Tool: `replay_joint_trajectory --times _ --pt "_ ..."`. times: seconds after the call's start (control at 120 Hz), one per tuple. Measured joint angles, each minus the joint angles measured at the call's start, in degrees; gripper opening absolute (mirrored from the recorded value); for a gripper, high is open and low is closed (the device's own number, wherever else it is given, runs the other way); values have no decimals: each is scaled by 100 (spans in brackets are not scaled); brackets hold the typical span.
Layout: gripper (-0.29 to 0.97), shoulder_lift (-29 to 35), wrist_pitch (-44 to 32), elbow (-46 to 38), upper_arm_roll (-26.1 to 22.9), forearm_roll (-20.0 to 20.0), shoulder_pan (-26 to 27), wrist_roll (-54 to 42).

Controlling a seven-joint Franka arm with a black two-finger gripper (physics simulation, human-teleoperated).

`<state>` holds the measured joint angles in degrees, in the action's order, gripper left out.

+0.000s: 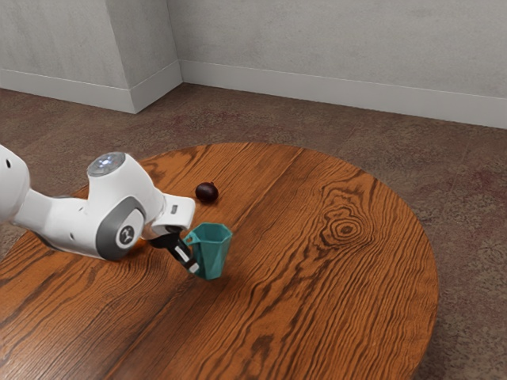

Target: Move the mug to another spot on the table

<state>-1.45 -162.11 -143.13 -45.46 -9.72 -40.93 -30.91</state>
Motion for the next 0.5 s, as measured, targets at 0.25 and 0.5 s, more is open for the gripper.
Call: replay_joint_trajectory --times 0.25,0.5 --pt "-6 -394 -239 31 -18 26 -425 29" --pt "40 -608 -265 90 -24 236 -425 -4"
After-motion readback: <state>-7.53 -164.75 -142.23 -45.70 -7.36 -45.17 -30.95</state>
